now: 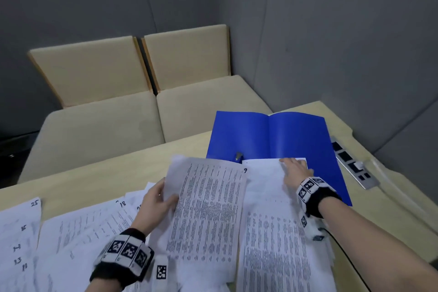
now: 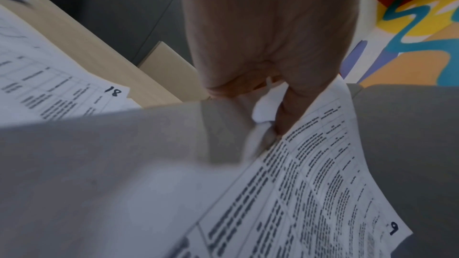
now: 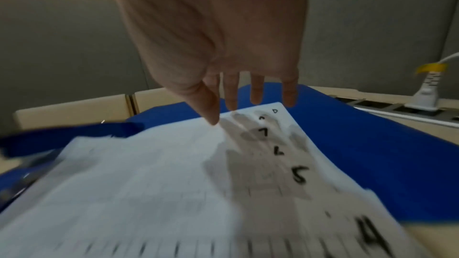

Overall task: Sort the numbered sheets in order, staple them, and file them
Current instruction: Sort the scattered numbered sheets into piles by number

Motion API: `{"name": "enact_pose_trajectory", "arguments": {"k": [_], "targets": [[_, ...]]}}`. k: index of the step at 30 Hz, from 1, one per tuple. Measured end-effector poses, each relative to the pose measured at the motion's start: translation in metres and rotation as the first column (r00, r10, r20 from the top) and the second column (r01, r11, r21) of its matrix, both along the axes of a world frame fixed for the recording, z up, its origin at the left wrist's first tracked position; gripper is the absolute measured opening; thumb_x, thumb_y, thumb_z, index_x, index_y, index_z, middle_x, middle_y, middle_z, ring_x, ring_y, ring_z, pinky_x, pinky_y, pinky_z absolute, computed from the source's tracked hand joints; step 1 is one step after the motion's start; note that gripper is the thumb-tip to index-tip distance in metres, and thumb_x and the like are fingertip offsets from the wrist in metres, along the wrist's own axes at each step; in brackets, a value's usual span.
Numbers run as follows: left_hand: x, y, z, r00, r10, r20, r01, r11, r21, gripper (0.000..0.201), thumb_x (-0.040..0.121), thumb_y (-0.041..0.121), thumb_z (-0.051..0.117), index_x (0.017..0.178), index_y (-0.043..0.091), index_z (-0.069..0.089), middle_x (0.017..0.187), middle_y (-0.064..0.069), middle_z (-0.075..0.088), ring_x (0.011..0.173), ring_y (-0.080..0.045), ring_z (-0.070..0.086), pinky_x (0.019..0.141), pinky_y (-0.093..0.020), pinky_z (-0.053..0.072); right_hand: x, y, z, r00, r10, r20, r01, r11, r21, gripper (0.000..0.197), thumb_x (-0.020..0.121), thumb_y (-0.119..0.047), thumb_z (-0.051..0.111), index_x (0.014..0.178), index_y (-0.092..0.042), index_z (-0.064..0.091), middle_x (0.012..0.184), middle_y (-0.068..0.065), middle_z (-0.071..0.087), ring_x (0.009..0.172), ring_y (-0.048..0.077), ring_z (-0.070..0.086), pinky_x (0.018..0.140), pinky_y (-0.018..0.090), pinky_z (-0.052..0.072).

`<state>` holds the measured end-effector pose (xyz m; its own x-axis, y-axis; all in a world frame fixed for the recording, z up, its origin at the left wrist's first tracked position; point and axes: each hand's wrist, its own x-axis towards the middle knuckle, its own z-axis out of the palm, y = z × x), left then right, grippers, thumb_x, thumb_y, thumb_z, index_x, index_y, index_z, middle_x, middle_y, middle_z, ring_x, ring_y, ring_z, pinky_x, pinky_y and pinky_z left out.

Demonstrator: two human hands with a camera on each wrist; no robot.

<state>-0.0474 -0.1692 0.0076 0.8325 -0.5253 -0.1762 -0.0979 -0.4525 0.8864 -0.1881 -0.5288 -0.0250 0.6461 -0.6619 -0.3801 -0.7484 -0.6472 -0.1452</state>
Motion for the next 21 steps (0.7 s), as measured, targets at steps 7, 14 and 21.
{"name": "enact_pose_trajectory", "arguments": {"k": [7,14,21], "targets": [[0.013,-0.013,0.009,0.999,0.029,-0.029,-0.031,0.996,-0.08,0.028,0.086,-0.001,0.061,0.101,0.022,0.059,0.098,0.009,0.067,0.08,0.002,0.067,0.072,-0.022,0.051,0.019,-0.021,-0.004,0.998,-0.001,-0.061,0.0,1.0,-0.02,0.033,0.083,-0.009,0.047,0.108,-0.03,0.052,0.128,0.004,0.037,0.126,0.026,0.028,0.107,0.05,0.021],[0.026,-0.059,0.033,0.954,0.298,0.032,-0.273,0.908,-0.318,0.024,0.088,0.004,0.061,0.11,0.009,0.056,0.098,-0.001,0.065,0.084,-0.013,0.061,0.075,-0.034,0.053,-0.001,-0.02,0.0,0.975,-0.044,0.22,0.047,0.999,-0.009,0.016,0.084,-0.012,0.052,0.081,-0.026,0.058,0.111,-0.001,0.042,0.119,0.023,0.034,0.115,0.055,0.002],[0.049,-0.145,0.06,0.925,0.371,-0.082,-0.335,0.696,-0.635,0.021,0.091,0.003,0.057,0.107,0.016,0.053,0.103,0.004,0.064,0.087,-0.001,0.062,0.08,-0.023,0.053,-0.046,-0.001,0.02,0.9,-0.118,0.42,0.01,0.968,0.252,0.018,0.086,-0.017,0.06,0.072,-0.028,0.058,0.091,-0.015,0.063,0.101,0.011,0.049,0.115,0.052,0.0]]}}
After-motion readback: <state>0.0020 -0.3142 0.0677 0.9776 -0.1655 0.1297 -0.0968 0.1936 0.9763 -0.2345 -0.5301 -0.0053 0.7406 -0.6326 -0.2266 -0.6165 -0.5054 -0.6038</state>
